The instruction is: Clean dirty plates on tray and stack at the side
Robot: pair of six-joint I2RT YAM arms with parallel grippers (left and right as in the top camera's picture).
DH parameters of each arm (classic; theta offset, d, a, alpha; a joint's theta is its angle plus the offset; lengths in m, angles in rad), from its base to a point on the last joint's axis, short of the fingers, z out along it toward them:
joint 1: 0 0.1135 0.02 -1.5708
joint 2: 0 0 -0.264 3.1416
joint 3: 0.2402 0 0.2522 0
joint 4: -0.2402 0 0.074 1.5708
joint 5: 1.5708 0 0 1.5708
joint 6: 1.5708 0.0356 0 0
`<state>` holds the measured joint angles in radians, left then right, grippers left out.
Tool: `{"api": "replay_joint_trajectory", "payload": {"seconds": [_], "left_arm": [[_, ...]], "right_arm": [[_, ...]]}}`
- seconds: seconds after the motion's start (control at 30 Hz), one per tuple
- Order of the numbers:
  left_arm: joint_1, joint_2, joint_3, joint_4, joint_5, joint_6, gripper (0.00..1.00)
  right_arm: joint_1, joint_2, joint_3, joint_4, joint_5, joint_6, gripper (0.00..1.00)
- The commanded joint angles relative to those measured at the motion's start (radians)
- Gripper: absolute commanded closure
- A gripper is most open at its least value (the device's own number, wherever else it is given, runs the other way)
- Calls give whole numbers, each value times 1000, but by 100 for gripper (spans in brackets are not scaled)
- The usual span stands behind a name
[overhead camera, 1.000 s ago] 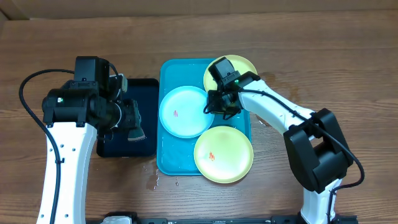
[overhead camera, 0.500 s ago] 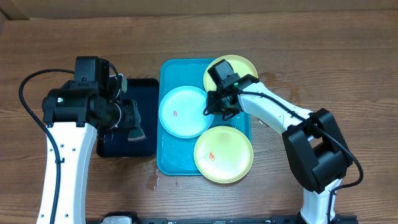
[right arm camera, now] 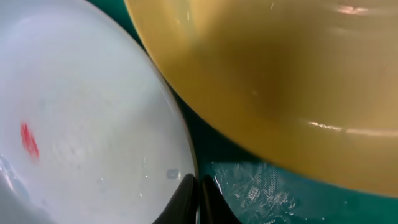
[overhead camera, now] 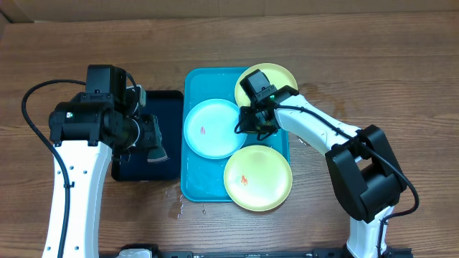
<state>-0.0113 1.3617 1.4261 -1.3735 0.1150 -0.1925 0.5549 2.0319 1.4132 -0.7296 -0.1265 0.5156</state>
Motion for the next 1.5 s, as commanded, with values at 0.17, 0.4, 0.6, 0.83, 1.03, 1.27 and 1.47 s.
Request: {"api": "replay_joint_trajectory", "payload": {"seconds": [0.17, 0.4, 0.6, 0.83, 1.03, 1.27, 1.47], "left_arm": [[4, 7, -6, 7, -22, -26, 49], [4, 8, -16, 36, -45, -61, 49], [4, 8, -95, 93, -48, -67, 50], [5, 11, -273, 293, -140, -147, 51], [5, 62, -346, 412, -214, -156, 57], [7, 211, -348, 456, -256, -156, 55], [7, 356, -348, 497, -253, -240, 62]], "right_arm": [[1, 2, -5, -5, 10, 13, 78], [1, 2, -5, 2, 10, 13, 93], [1, 2, -5, -8, 10, 13, 95], [1, 2, -5, -5, 11, 13, 96], [1, 2, -5, 3, 14, 13, 96], [1, 2, -5, 7, 14, 13, 96], [1, 2, -5, 25, 14, 12, 94]]}}
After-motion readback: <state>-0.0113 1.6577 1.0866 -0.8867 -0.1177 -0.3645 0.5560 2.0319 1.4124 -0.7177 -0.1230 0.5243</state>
